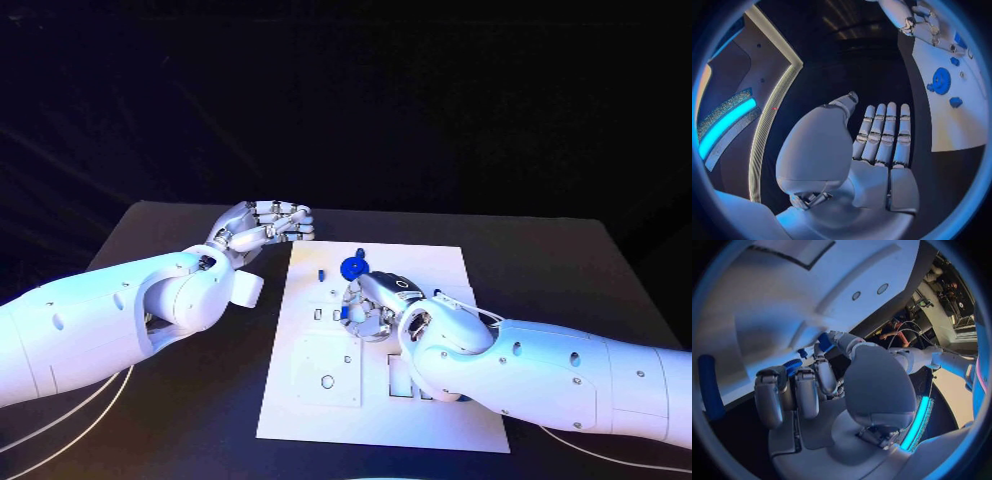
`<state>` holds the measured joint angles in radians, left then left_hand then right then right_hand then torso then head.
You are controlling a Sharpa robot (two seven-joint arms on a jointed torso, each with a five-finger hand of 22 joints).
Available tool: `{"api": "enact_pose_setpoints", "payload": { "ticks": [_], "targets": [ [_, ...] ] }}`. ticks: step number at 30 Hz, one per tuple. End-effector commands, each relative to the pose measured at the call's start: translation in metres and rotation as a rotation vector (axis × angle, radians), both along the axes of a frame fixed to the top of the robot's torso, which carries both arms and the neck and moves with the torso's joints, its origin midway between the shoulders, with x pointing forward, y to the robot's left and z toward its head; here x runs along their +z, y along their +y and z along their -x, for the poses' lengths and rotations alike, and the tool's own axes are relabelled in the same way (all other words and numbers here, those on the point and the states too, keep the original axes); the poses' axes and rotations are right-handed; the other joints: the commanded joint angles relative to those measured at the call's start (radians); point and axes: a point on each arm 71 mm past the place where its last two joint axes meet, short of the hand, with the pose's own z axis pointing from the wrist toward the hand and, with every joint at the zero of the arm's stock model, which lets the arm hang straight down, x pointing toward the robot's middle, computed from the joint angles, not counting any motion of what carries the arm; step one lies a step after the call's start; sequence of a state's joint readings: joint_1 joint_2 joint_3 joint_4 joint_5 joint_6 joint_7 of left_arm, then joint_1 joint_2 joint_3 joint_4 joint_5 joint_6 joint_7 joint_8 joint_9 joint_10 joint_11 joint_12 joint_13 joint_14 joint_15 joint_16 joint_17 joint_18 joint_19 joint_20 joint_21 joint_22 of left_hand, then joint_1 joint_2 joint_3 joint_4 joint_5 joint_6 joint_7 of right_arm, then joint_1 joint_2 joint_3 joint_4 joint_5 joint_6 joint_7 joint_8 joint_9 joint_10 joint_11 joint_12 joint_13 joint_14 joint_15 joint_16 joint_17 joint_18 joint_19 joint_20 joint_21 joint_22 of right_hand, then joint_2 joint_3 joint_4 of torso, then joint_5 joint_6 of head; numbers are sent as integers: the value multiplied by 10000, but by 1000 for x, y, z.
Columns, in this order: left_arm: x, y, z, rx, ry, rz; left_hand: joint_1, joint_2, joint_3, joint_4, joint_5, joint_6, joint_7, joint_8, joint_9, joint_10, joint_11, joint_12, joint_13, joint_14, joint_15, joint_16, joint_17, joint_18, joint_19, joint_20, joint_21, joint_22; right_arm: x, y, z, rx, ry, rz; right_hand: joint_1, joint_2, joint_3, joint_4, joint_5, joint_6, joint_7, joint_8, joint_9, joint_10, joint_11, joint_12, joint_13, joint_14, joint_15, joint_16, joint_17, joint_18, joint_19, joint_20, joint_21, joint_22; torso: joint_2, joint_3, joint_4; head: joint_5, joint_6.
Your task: Assemble the parts on the task board
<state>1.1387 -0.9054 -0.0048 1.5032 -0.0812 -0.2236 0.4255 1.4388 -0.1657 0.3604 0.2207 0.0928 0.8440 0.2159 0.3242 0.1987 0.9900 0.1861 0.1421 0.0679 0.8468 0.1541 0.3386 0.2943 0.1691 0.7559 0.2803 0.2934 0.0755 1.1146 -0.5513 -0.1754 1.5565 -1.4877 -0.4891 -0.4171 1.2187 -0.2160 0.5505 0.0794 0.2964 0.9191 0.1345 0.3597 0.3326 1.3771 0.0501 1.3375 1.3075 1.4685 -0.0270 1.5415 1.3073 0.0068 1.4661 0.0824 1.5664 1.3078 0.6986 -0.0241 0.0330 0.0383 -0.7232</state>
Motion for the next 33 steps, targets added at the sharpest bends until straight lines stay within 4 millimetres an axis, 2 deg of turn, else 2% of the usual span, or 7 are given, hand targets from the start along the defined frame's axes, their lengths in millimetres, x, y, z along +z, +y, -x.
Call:
{"api": "enact_pose_setpoints", "payload": {
  "ticks": [1,22,24,27,31,32,33],
  "targets": [
    [1,-1,0,-48,-59,43,-30,-62,57,-14,7,-46,223,-43,-9,-3,30,-60,-14,-55,40,-35,-12,125,11,41,-55,-17,-2,0,1,42,1,191,6,-98,-25,-65,-60,-94,13,-71,-25,-110,8,-56,-32,849,53,6,1823,-68,1047,-5,44,2629,-6,9,3,9,22],
    [1,-1,0,-99,-2,161,-22,-60,70,-21,9,-34,221,-43,-8,-14,34,-79,-14,-69,47,-58,-19,124,8,43,-59,-19,-1,1,1,150,-194,155,-33,-382,-159,-107,-496,-629,220,-459,-257,-498,206,-430,-423,855,234,27,1897,-68,1047,171,44,2629,12,3,0,2,37],
    [1,-2,-1,-104,7,179,-19,-58,75,-23,10,-28,219,-43,-8,-17,34,-85,-13,-73,49,-66,-21,124,7,44,-61,-20,-1,1,1,152,-212,137,-45,-432,-390,-57,-1158,-677,228,-517,-307,-590,223,-524,-531,850,258,22,1894,-68,1047,205,44,2629,12,2,1,5,34],
    [1,-2,-1,-112,16,193,-19,-58,75,-23,10,-28,219,-43,-8,-17,34,-85,-13,-73,49,-66,-21,124,7,44,-61,-20,0,1,1,142,-275,62,2,-427,-699,10,-1522,-747,240,-581,-360,-659,238,-591,-614,848,271,18,1892,-68,1047,221,44,2629,7,1,-10,19,23],
    [0,-2,-1,-90,77,180,-16,-60,80,-26,10,-32,213,-48,-10,-17,33,-92,-12,-72,50,-73,-22,124,6,44,-63,-21,4,-2,2,61,-503,-322,153,-334,-1836,260,-1574,-859,264,-680,-450,-836,266,-773,-845,833,295,-10,1841,-68,1047,239,44,2629,11,11,5,43,15],
    [0,-2,-1,-77,98,162,-1,-69,96,-38,10,-91,166,-90,-26,-29,16,-120,-16,-67,45,-94,-28,126,2,43,-72,-26,5,-3,3,53,-553,-407,599,-35,-3357,663,-1588,-1058,343,-869,-568,-1059,341,-1050,-1202,827,338,-25,1821,-68,1047,290,44,2629,17,16,18,52,22],
    [-1,-2,-2,-52,136,113,-1,-76,105,-41,10,-157,151,-136,-43,-49,8,-153,-20,-14,31,-89,-24,133,14,40,-73,-27,8,-4,4,44,-648,-557,802,32,-3829,865,-1540,-1150,369,-957,-617,-1107,352,-1115,-1297,829,377,-25,1826,-68,1047,301,44,2629,16,21,23,64,15]
  ]
}}
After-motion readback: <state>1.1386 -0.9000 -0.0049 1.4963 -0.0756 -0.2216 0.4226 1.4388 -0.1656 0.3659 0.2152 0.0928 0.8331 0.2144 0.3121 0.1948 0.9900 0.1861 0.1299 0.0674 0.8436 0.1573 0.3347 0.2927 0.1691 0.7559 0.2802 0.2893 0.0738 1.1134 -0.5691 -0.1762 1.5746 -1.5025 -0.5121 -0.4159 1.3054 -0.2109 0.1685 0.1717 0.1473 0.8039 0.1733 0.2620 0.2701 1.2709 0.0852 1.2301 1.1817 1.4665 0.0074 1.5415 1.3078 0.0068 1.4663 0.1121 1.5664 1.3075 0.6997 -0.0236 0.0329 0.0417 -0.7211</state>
